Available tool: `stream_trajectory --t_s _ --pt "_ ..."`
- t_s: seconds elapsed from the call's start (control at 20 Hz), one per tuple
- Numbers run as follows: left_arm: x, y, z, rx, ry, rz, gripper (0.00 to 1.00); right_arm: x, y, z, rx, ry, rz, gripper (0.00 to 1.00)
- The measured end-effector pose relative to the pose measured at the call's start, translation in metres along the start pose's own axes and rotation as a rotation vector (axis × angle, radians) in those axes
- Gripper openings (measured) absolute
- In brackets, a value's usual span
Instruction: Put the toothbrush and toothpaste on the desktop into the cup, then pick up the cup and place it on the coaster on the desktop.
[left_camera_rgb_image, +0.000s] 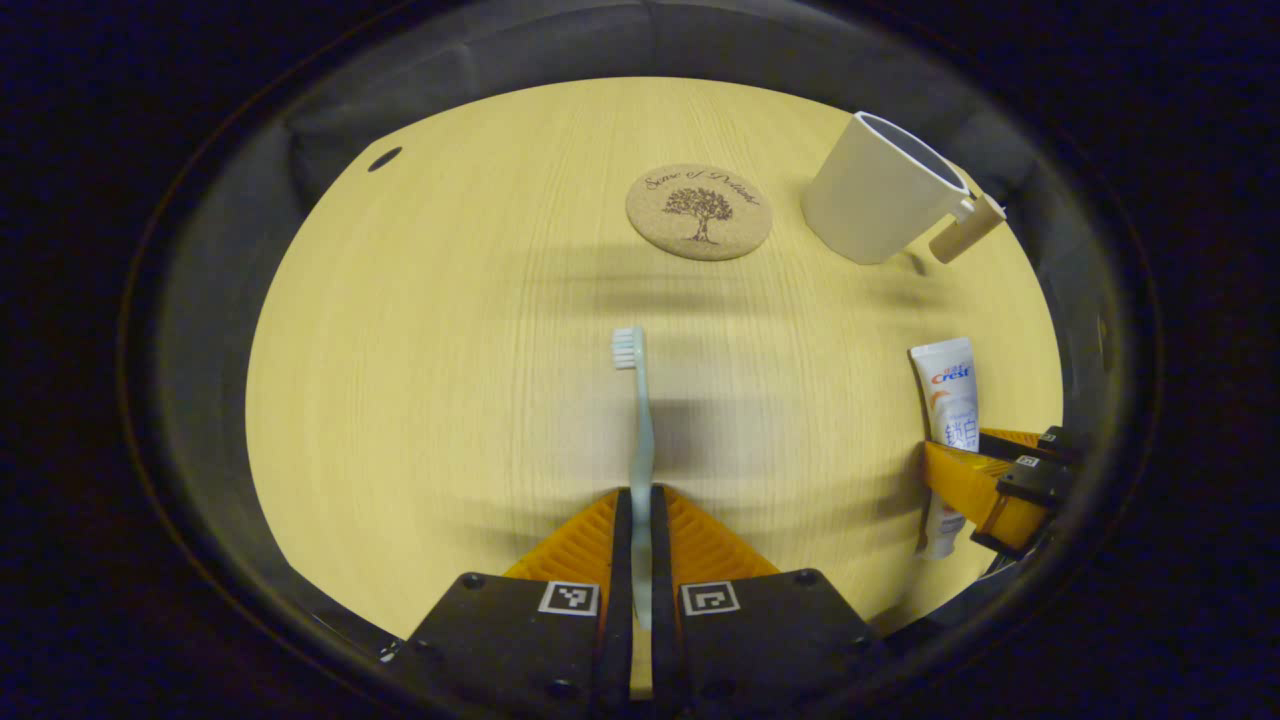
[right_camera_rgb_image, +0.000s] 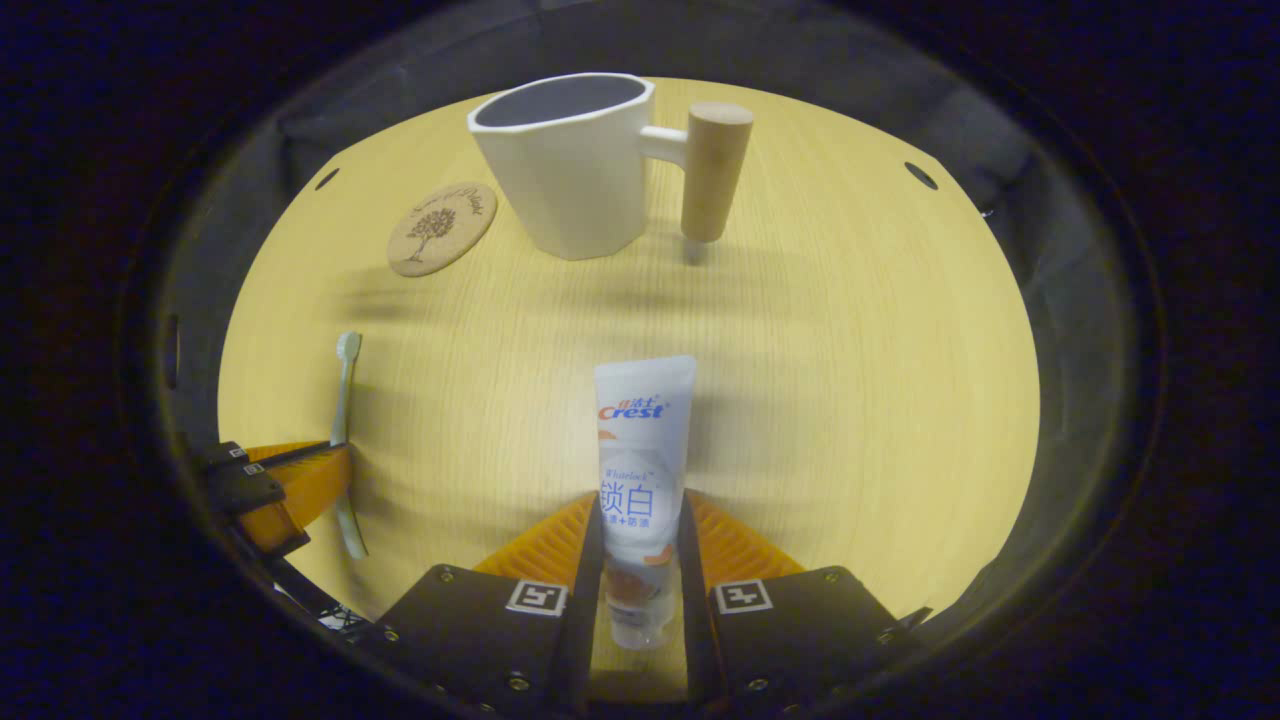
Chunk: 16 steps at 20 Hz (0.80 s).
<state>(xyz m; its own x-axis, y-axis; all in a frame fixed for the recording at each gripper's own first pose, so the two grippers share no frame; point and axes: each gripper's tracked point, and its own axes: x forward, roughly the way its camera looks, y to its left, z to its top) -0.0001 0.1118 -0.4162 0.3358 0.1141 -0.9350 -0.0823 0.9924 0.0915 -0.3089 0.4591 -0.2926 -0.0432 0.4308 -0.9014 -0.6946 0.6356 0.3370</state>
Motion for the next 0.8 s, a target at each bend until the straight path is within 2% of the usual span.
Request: stream_trajectory --t_s 0.05,0.4,0.45,0.65,0.8 --pt "-0.004 -0.001 0.001 -0.013 -0.010 0.001 0.08 0.000 0.000 0.000 0.004 -0.005 0.003 0.31" --pt "-0.016 0.004 -0.003 -0.010 -0.099 0.002 0.08 0.002 0.005 -0.003 0.076 -0.012 0.074 0.31" --pt "-0.016 0.002 0.002 -0.010 -0.121 0.002 0.08 -0.004 0.003 -0.003 0.086 -0.019 0.078 0.25" --pt "-0.033 0.013 0.020 0.014 -0.212 0.039 0.09 -0.007 -0.005 -0.002 0.064 -0.051 0.064 0.25" --pt "-0.039 0.013 0.031 0.049 -0.259 0.052 0.09 -0.022 0.000 0.010 0.088 -0.109 0.098 0.25"
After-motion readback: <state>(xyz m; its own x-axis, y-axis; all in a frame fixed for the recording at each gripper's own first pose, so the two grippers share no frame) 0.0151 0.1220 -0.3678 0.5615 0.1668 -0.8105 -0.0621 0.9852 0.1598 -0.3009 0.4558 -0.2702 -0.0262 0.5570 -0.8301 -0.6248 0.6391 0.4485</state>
